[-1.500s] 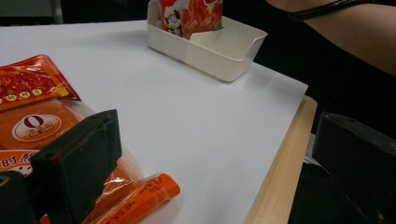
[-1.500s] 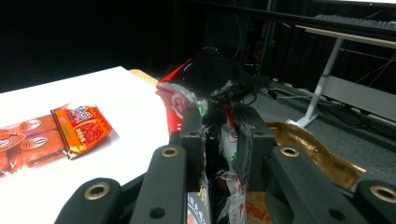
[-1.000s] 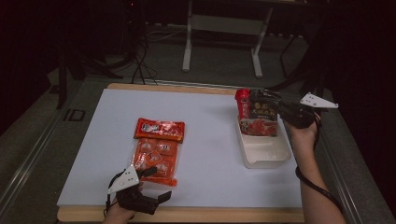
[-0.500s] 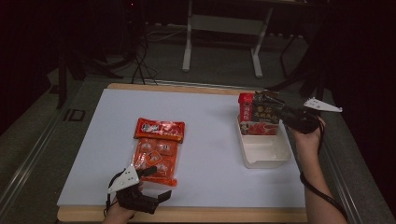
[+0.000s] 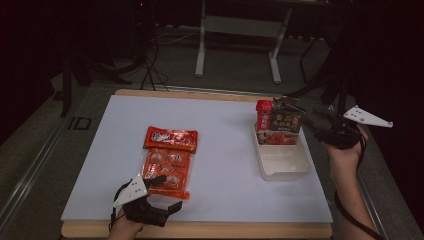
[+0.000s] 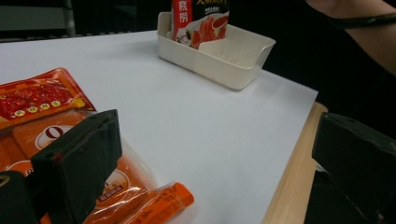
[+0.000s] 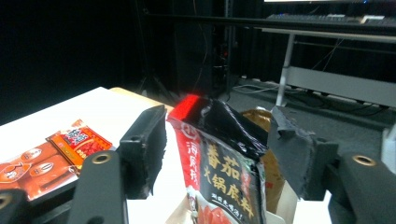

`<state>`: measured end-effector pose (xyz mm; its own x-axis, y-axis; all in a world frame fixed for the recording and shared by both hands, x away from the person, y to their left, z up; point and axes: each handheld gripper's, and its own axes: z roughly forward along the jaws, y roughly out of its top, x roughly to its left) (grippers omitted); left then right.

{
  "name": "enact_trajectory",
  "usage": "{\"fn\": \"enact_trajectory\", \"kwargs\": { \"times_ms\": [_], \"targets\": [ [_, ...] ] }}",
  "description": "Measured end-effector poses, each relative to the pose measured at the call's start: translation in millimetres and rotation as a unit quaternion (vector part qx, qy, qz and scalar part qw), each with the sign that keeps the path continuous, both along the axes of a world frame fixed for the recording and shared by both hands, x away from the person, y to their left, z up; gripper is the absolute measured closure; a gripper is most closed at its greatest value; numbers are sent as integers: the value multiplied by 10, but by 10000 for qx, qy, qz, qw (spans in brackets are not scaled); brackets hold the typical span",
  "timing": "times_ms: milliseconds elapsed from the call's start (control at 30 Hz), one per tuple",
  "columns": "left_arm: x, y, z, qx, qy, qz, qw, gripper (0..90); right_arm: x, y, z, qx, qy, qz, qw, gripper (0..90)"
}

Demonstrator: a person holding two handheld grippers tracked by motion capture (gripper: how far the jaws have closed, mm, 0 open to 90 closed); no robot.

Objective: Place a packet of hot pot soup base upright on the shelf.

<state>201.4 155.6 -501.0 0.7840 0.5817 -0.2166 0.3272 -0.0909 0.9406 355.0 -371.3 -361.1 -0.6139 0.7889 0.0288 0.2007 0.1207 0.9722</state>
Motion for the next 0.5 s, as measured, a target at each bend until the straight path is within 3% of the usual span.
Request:
{"fn": "enact_trajectory", "kwargs": {
  "times_ms": [233, 400, 500],
  "targets": [
    [30, 64, 41, 219, 514, 121, 9984, 46, -259, 192, 70, 123, 44, 228, 9997, 181],
    [56, 158, 96, 364, 403, 265, 9982, 71, -421, 382, 33, 148, 47, 443, 9989, 126],
    [73, 250, 130, 284, 322, 323, 9986, 151, -534, 469, 8, 207, 9, 578, 9981, 120]
  ]
}}
